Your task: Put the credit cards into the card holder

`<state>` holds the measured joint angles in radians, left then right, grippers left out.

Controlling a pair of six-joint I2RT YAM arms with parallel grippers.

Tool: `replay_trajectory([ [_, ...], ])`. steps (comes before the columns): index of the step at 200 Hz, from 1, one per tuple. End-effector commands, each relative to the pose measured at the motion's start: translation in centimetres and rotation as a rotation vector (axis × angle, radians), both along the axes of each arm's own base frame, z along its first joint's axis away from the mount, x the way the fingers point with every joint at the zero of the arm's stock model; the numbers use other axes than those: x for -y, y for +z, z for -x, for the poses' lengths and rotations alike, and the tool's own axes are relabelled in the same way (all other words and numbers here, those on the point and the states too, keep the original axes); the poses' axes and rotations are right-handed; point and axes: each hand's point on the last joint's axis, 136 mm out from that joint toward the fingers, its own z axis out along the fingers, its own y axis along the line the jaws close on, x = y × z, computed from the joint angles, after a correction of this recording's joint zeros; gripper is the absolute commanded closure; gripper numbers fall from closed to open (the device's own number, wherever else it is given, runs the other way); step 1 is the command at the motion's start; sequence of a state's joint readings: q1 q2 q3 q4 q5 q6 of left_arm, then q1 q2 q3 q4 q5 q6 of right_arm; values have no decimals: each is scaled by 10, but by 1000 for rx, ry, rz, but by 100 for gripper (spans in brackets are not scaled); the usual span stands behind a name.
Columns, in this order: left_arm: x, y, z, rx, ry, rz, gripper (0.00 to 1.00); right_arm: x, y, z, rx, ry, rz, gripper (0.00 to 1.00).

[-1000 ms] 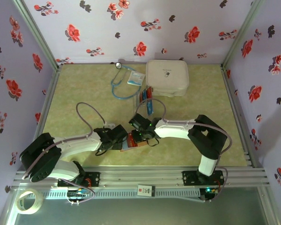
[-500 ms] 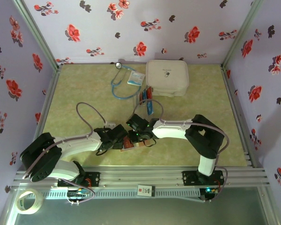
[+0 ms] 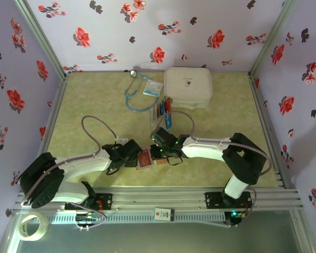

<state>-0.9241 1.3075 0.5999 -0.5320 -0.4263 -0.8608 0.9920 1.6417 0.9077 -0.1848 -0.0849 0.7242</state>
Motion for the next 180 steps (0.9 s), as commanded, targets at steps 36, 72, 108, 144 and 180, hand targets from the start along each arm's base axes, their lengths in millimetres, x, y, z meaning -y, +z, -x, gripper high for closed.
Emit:
replay_trajectory([
  [36, -15, 17, -6, 39, 32, 28, 0, 30, 37, -11, 81, -71, -22, 76],
  [72, -11, 28, -12, 66, 30, 74, 0, 68, 48, -19, 131, -143, 28, 62],
  [108, 5, 33, -18, 77, -6, 138, 0, 92, 44, -23, 145, -173, 82, 48],
  [144, 20, 32, -21, 76, -30, 198, 0, 94, 28, -24, 120, -165, 118, 44],
  [180, 29, 31, -23, 71, -49, 226, 0, 88, 11, -26, 94, -159, 125, 44],
])
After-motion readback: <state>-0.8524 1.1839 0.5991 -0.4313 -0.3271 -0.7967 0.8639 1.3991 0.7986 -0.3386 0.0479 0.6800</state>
